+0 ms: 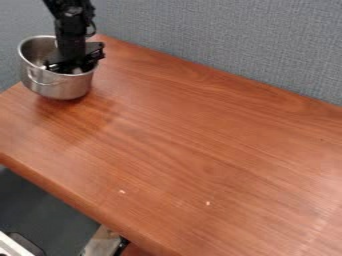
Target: Put the mushroom in the metal pot
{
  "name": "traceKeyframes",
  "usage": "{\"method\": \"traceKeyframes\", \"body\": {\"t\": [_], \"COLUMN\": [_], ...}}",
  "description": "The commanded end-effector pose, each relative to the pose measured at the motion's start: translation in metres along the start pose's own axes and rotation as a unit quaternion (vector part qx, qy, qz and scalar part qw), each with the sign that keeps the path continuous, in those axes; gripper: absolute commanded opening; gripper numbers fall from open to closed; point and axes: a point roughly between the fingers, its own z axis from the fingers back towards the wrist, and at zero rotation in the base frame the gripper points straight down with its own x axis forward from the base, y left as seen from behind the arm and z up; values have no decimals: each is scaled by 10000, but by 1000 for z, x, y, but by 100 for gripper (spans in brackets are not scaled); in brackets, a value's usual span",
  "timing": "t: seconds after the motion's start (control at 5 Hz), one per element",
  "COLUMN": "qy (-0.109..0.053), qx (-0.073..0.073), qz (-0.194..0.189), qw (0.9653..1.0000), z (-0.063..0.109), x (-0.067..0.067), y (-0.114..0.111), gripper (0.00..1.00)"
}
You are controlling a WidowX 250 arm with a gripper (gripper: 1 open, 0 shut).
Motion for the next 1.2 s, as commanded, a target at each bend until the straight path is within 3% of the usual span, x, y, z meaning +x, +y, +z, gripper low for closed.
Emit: {"method": "traceKeyframes", "body": {"t": [0.0, 0.2, 0.6, 1.0], "qy": [-156, -167, -6, -36], "qx": [-149, -133, 223, 351], "qz": [-121, -160, -175, 613], "qw": [9997, 9996, 9996, 9975], "z": [8, 4, 0, 32], "x": [-2, -11, 26, 26], "y": [-24, -36, -46, -19], "gripper": [0, 0, 0, 0]}}
